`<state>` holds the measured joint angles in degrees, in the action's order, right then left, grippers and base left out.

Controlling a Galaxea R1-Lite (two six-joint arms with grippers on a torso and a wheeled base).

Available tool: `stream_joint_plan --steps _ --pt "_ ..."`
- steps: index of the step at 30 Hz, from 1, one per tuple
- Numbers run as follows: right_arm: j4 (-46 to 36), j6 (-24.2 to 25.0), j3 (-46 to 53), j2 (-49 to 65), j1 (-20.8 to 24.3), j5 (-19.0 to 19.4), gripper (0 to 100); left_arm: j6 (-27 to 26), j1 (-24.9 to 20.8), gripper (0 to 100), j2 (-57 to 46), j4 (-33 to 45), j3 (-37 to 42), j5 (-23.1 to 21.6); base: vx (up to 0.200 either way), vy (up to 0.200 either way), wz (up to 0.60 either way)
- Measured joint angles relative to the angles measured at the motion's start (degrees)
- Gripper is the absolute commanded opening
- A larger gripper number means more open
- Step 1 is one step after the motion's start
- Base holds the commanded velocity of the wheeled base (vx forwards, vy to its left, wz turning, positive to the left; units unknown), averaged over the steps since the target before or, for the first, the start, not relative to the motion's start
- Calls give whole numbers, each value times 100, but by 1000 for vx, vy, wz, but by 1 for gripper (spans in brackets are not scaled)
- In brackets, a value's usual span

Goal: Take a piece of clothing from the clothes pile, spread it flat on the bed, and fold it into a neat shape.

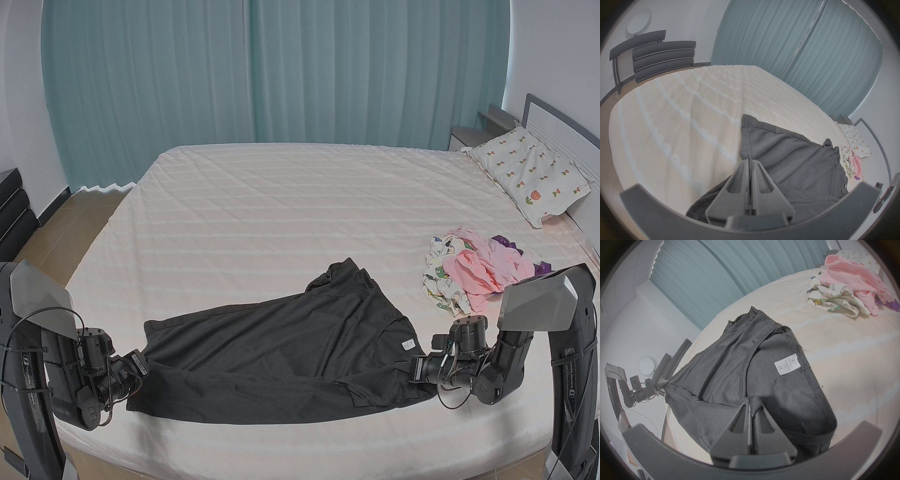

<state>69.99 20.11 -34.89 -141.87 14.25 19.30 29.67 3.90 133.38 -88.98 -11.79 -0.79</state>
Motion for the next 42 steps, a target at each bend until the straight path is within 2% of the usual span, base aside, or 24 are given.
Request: stream_joint_plan --steps 5,15,25,32,33,42 --pt "304 143 122 17 -9 0 0 16 4 0 0 0 13 15 0 0 0" --pt "1506 477 573 80 -20 -12 0 32 56 0 -16 0 82 212 0 0 0" --pt "1732 594 956 406 33 -17 0 13 210 0 -317 0 396 194 0 0 0" --pt "1741 599 1041 469 60 -17 0 -17 317 0 -286 0 173 166 0 0 0" --pt "1743 600 1047 466 62 -17 0 -22 321 100 -254 0 145 166 0 0 0" --pt "1754 602 1062 371 73 -9 0 -28 327 100 83 2 -45 144 0 0 0"
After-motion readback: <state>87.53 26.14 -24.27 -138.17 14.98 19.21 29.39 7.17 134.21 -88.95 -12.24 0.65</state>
